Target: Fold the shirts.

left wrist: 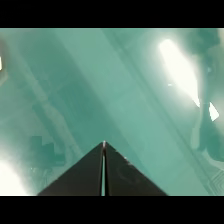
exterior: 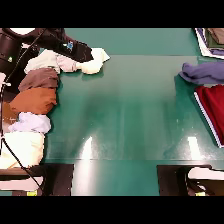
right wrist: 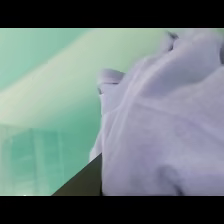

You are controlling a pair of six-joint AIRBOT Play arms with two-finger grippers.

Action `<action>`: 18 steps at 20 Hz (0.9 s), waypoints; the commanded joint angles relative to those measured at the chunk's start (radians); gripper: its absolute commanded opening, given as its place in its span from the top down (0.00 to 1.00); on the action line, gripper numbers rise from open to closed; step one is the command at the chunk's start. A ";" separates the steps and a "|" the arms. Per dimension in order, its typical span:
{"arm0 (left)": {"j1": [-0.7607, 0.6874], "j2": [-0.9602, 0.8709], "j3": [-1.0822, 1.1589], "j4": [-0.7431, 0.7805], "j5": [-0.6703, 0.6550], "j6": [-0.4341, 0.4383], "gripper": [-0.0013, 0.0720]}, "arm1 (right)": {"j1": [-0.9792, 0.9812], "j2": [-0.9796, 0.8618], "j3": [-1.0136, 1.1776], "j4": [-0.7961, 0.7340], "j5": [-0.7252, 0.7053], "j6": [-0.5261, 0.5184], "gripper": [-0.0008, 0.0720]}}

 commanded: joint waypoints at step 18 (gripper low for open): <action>-0.002 -0.002 0.001 0.002 -0.001 0.018 0.95 | -0.340 0.172 -0.021 -0.240 0.321 0.005 0.97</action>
